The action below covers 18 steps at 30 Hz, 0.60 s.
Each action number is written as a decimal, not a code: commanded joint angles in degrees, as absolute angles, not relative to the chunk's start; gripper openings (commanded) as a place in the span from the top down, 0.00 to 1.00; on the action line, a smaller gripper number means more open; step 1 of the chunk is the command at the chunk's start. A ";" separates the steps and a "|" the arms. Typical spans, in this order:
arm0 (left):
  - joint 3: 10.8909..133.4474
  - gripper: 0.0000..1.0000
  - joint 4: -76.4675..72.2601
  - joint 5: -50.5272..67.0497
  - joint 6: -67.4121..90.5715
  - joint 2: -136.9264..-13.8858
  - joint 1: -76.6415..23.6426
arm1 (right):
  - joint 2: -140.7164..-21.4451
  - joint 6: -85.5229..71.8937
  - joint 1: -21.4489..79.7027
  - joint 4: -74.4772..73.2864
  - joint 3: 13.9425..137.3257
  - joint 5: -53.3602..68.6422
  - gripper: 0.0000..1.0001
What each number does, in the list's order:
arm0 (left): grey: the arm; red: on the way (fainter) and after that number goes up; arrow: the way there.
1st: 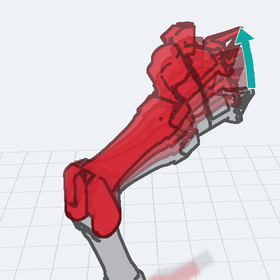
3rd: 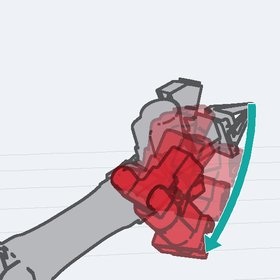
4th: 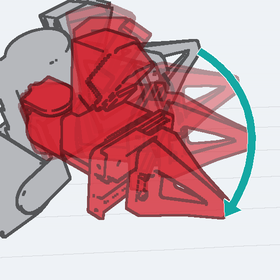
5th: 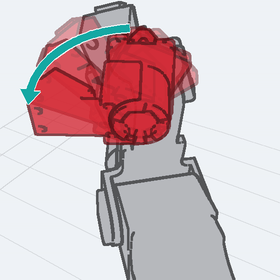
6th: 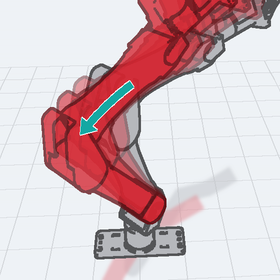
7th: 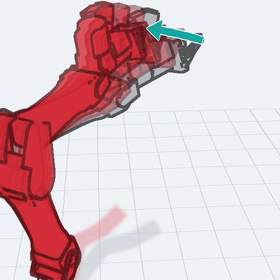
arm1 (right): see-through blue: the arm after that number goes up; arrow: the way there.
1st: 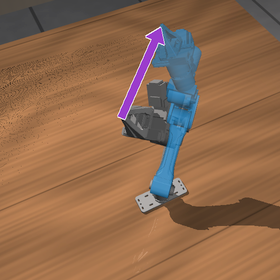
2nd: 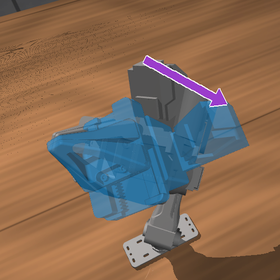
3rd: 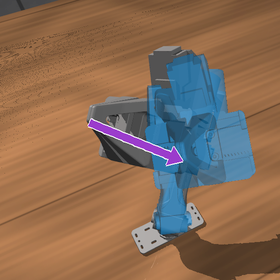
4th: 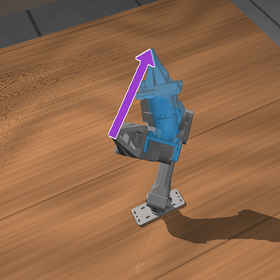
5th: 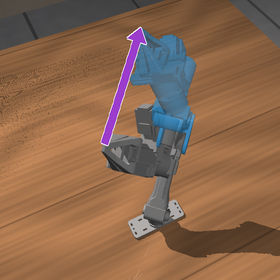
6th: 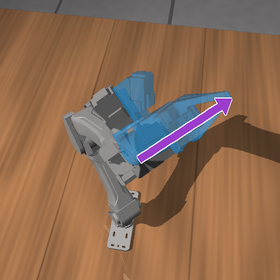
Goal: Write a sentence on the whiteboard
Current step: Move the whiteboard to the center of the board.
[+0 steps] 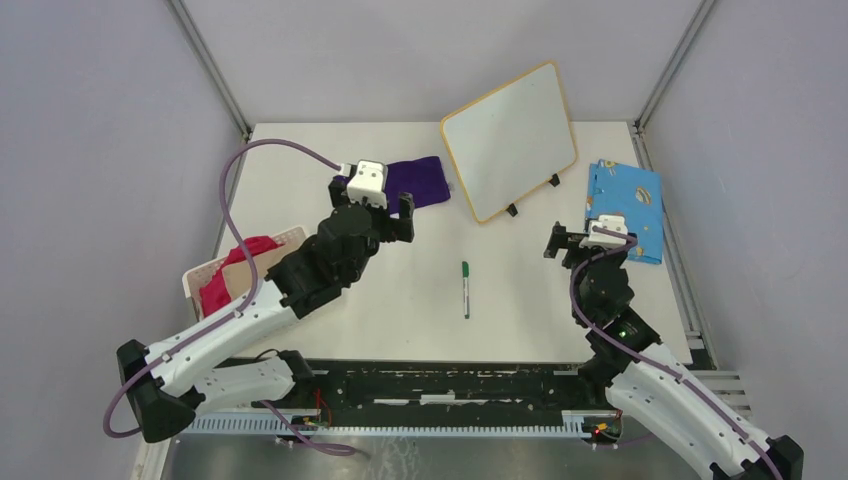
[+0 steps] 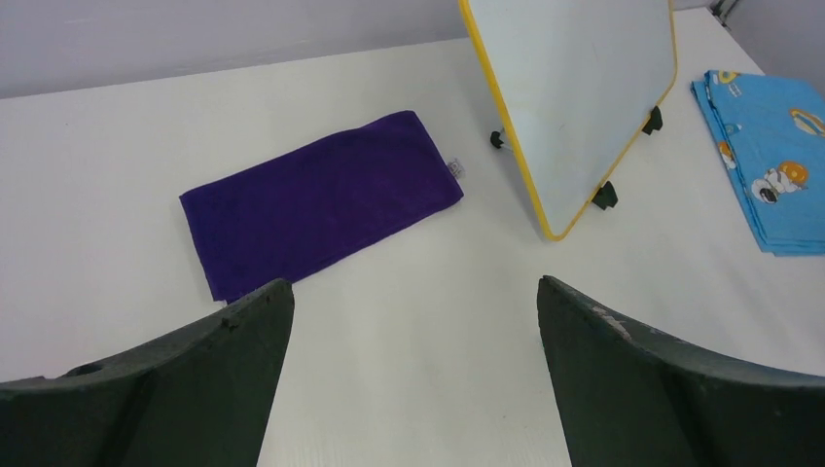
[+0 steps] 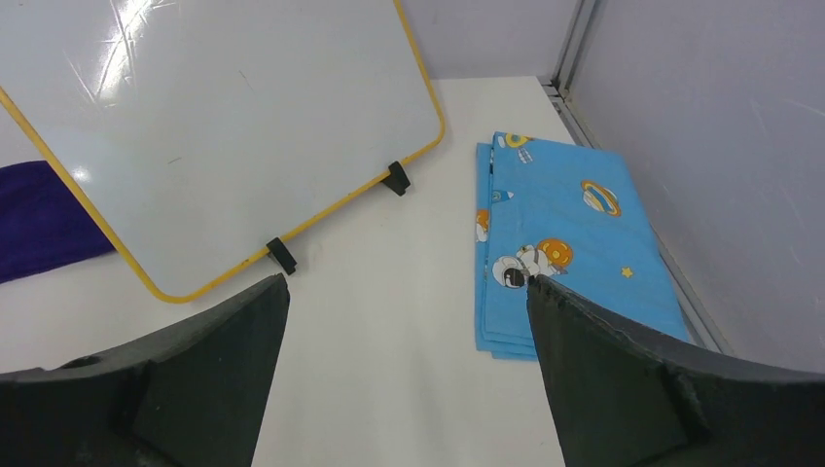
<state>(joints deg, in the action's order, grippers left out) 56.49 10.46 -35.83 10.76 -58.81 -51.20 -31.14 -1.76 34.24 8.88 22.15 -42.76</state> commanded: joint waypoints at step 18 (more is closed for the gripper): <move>54.05 0.00 5.80 -31.16 5.46 -54.66 -51.77 | -40.82 -1.54 34.15 3.37 31.94 -27.31 0.04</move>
<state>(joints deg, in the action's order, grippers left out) 54.11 8.86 -32.12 8.73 -55.66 -51.33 -36.71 0.80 34.24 4.97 27.86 -32.49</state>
